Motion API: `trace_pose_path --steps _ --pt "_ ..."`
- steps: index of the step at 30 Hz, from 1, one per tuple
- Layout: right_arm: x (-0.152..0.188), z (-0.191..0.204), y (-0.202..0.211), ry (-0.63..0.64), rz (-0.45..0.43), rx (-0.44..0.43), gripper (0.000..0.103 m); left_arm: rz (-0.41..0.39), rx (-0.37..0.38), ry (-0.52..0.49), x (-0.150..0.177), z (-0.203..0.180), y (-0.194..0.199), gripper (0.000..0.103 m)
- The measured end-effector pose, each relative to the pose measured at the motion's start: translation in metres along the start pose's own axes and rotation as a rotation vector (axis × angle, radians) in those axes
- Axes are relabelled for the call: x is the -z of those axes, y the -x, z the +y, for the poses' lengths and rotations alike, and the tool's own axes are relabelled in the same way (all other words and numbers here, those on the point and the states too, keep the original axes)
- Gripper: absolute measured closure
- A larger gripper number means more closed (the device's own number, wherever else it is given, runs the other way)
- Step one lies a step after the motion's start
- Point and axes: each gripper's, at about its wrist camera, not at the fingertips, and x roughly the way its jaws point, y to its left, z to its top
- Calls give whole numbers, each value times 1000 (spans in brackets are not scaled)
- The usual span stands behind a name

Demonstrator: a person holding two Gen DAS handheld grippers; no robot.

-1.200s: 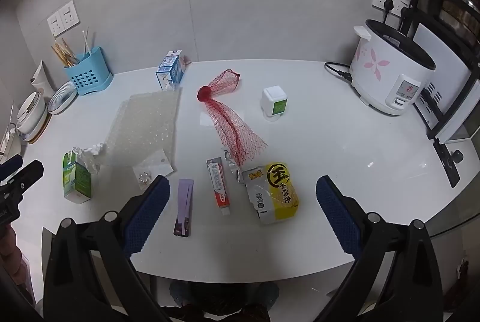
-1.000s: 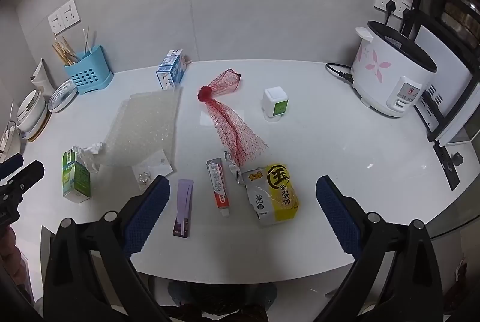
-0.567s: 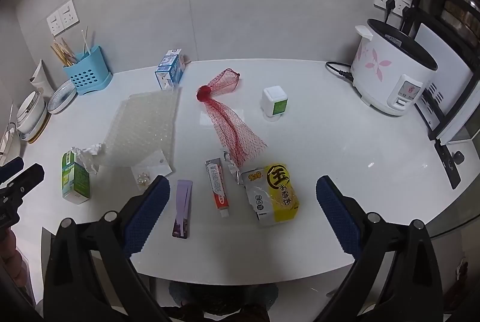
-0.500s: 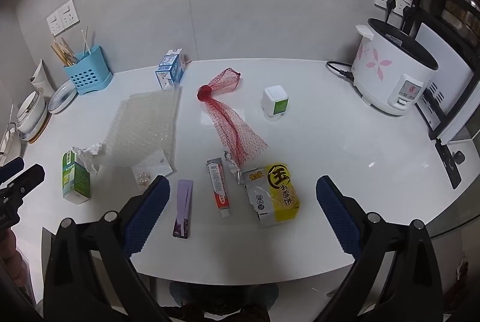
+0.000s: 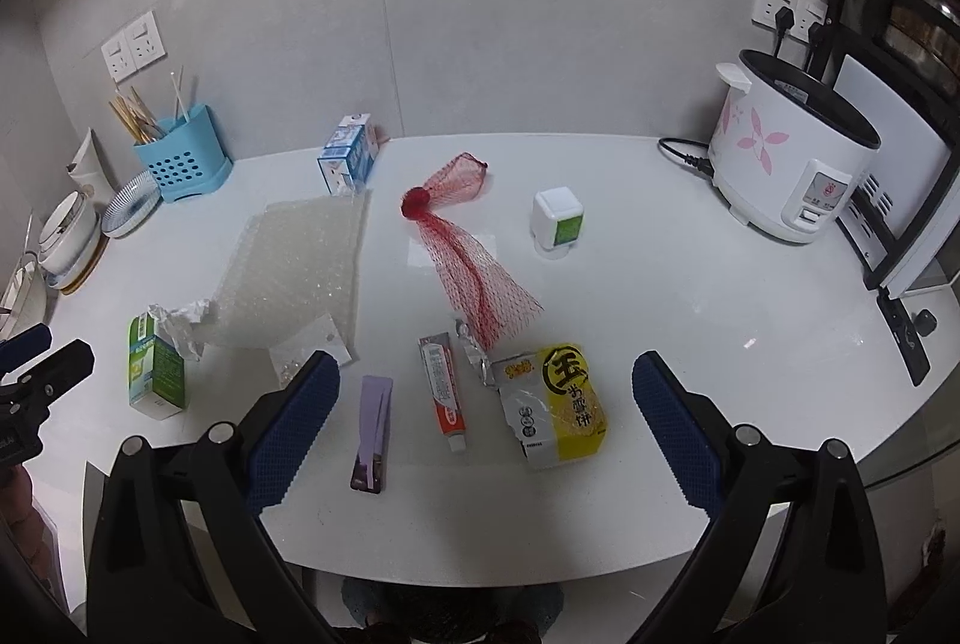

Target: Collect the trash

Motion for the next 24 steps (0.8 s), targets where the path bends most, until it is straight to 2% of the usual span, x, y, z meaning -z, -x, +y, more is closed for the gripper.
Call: trace_pose_path --steps 6,14,24 --pt "-1 -1 -1 8 1 7 9 -11 -21 -5 0 -1 1 6" --pt "-2 -1 -2 5 16 -25 9 0 -9 -2 -2 1 -3 6" --pt "-3 0 -7 3 45 -23 9 3 -20 2 -4 2 -3 6"
